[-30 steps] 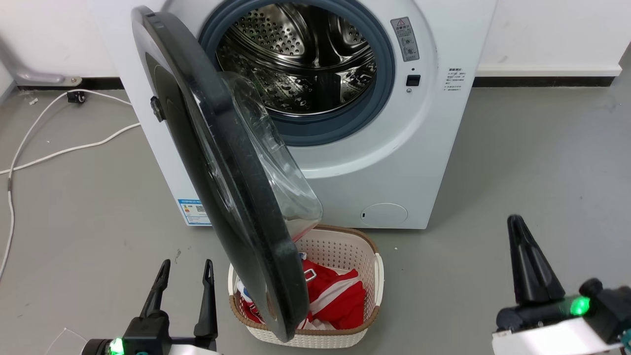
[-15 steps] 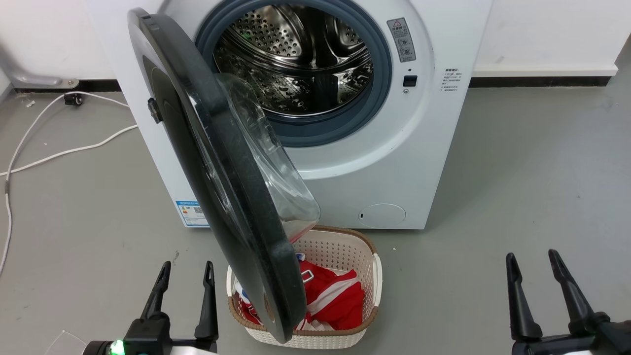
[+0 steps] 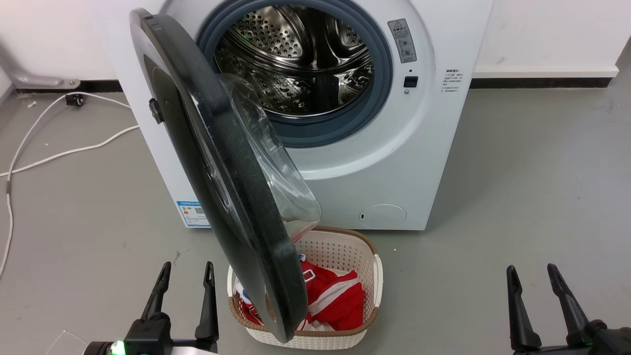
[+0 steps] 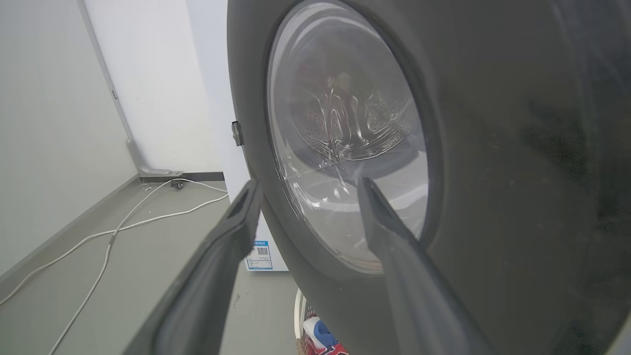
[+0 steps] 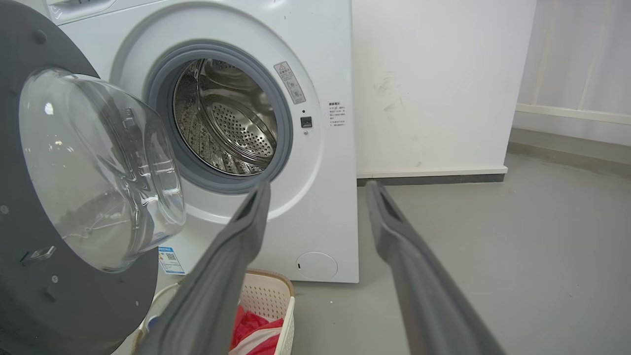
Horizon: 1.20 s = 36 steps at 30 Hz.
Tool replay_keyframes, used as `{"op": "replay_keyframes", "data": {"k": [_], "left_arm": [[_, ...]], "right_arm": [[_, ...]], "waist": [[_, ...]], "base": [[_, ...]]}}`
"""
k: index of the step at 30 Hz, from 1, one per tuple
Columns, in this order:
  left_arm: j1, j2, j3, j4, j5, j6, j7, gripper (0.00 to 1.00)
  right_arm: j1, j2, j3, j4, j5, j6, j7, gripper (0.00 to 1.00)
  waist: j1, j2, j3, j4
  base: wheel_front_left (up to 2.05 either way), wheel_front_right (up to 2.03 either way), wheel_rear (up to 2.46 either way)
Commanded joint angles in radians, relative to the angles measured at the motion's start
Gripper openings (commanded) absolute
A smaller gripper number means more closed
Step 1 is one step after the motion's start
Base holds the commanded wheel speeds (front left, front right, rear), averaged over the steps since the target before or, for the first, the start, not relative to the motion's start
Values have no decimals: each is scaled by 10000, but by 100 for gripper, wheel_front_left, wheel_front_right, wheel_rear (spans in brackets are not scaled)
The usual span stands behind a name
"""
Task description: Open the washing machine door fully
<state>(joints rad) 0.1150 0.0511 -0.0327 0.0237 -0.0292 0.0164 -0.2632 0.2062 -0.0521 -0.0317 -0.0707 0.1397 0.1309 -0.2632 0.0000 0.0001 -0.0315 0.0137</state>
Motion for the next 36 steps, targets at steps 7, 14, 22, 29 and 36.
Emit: {"op": "replay_keyframes", "data": {"k": [7,14,22,29,36], "left_arm": [[108,-13,27,17,103,29,-25,100],[-11,22,197,23,105,-16,-25,0],[-548,269,505,-1283,339,229,-25,0],[-1397,553,-3,-3674,751,461,-23,0],[-2003,666,-1183,-4675,912,366,-22,0]], "right_arm": [[136,33,31,96,-84,-2,-19,100],[119,34,56,120,-124,-2,-19,100],[106,34,30,76,-79,-2,-19,100],[92,34,109,144,-136,-2,-19,100],[43,33,203,167,-159,-2,-19,100]], "waist": [[0,-1,4,22],[0,-1,11,30],[0,-1,23,64],[0,-1,-31,52],[0,-1,-50,7]], "base": [[0,0,0],[0,0,0],[0,0,0],[0,0,0],[0,0,0]]}}
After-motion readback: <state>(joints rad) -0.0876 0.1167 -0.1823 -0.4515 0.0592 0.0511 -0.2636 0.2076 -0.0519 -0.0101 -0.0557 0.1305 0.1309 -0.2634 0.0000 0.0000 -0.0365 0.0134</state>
